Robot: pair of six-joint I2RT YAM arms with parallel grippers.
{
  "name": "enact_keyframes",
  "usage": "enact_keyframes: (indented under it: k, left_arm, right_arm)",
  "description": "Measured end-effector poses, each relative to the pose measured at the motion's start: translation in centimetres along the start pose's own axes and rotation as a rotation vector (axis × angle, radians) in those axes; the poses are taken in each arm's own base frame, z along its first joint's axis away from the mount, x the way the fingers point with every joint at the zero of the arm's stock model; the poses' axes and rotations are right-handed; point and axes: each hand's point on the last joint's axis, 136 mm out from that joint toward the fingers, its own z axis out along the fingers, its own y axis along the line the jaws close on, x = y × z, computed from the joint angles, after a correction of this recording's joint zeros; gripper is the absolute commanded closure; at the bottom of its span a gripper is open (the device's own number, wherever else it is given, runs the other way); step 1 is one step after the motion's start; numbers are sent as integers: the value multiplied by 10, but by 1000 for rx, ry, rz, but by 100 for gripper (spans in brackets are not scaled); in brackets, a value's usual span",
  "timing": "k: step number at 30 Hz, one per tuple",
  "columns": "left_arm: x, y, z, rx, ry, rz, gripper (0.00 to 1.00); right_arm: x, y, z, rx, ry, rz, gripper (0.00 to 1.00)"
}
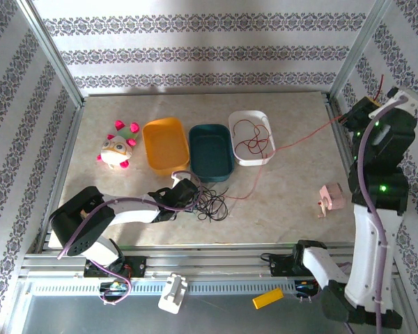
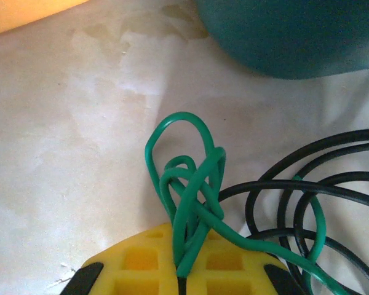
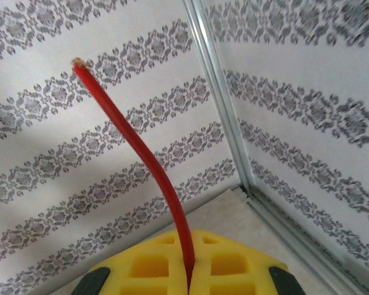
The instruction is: Untangle the cables
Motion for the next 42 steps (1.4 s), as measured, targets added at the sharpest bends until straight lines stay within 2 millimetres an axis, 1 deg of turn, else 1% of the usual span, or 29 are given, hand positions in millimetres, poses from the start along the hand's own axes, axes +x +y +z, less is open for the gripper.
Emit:
enact_keyframes:
  k: [2,4,6,10,14,16,20,22,24,26,28,31,33,34,36,39,42]
  left_arm:
    - [0,1,0,-6,-2,-22,100]
    - [0,1,0,-10,-7,-32,100]
    - [-1,1,0,-10,-8,-32,100]
    - [-1,0,0,-7,-11,-30,100]
    - [-2,-1,0,1,-16,-16,100]
    - [-2,-1,0,5,-20,-7,100]
    - [-3,-2,-1,12,-29,1,100]
    - [-3,-2,-1,13,-30,2,100]
    - [-3,-2,0,13,-29,5,100]
    - [-3,-2,0,13,-29,9,100]
    - [-3,-2,0,13,-29,11,100]
    - [-3,-2,0,13,-29,12,100]
    - [-3,-2,0,13,-29,13,100]
    - [-3,-2,0,13,-30,13,100]
    - [-3,-2,0,14,-30,15,100]
    - [-3,-2,0,14,-30,15,100]
    - [-3,-2,0,13,-29,18,100]
  right_arm:
    - [2,-5,13,-21,36,64,100]
    - [0,-6,22,-54,59,128,100]
    - [-4,4,27,-108,75,173,100]
    - [-28,42,29,-257,77,199,100]
    - [-68,84,27,-383,22,164,100]
    - [-85,103,26,-439,-12,140,100]
    - [-111,137,29,-530,-64,101,100]
    - [-117,149,32,-566,-76,94,100]
    - [-112,159,39,-589,-63,88,100]
    - [-96,168,48,-595,-28,71,100]
    - [-67,175,62,-587,27,42,100]
    - [-3,177,89,-541,142,-8,100]
    - [51,169,111,-482,237,-43,100]
    - [73,163,119,-453,277,-55,100]
    - [122,146,134,-376,356,-84,100]
    - [176,123,148,-271,440,-125,100]
    - [212,111,155,-197,484,-165,100]
